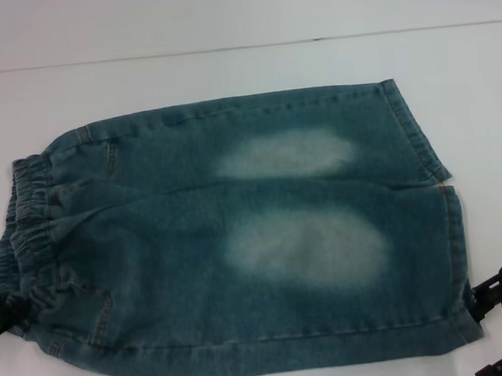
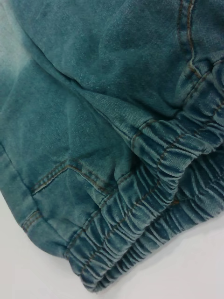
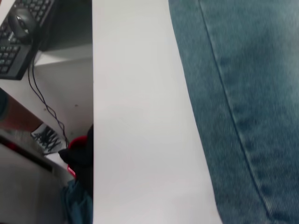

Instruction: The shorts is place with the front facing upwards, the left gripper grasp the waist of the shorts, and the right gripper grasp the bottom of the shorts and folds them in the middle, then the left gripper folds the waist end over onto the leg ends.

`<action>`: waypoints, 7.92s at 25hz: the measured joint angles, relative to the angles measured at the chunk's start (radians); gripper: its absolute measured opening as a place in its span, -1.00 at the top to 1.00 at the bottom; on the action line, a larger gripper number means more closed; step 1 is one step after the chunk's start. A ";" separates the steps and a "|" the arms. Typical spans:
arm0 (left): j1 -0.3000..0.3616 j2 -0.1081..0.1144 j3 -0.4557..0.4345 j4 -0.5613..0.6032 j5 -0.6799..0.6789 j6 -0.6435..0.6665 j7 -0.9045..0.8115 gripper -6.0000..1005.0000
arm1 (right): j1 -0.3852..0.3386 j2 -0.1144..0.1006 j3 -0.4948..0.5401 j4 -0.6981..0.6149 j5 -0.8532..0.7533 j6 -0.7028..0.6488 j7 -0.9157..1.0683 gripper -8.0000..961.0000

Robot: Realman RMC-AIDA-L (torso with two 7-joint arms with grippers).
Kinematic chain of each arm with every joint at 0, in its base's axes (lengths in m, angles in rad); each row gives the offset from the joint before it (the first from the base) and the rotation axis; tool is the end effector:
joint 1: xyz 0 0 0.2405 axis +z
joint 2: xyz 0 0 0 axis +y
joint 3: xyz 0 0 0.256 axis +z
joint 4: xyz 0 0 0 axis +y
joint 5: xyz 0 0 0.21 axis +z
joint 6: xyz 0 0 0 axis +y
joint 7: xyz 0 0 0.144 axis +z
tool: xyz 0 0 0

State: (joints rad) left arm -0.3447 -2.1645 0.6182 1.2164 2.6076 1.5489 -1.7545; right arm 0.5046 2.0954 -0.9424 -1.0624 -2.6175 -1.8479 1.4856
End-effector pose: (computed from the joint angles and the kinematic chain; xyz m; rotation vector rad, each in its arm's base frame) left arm -0.3421 0.2829 0.0617 -2.4808 -1.0004 0.1666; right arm 0.2799 0.2849 0.0158 2.9781 -0.3595 0.3737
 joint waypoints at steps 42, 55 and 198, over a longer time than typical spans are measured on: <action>-0.026 0.003 -0.066 0.035 -0.099 0.042 -0.039 0.83 | -0.029 -0.011 0.284 -0.136 0.144 0.044 -0.166 0.97; -0.117 0.003 -0.060 0.013 -0.181 -0.174 -0.139 0.83 | 0.030 -0.002 0.262 -0.150 0.357 0.366 -0.121 0.97; -0.093 0.016 -0.019 0.100 -0.466 -0.111 -0.023 0.93 | 0.056 0.006 0.155 0.731 1.095 0.682 -0.840 -0.43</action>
State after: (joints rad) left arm -0.4379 -2.1486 0.5994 1.3168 2.1418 1.4378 -1.7771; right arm 0.5604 2.1010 -0.7876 -0.3314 -1.5226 -1.1661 0.6451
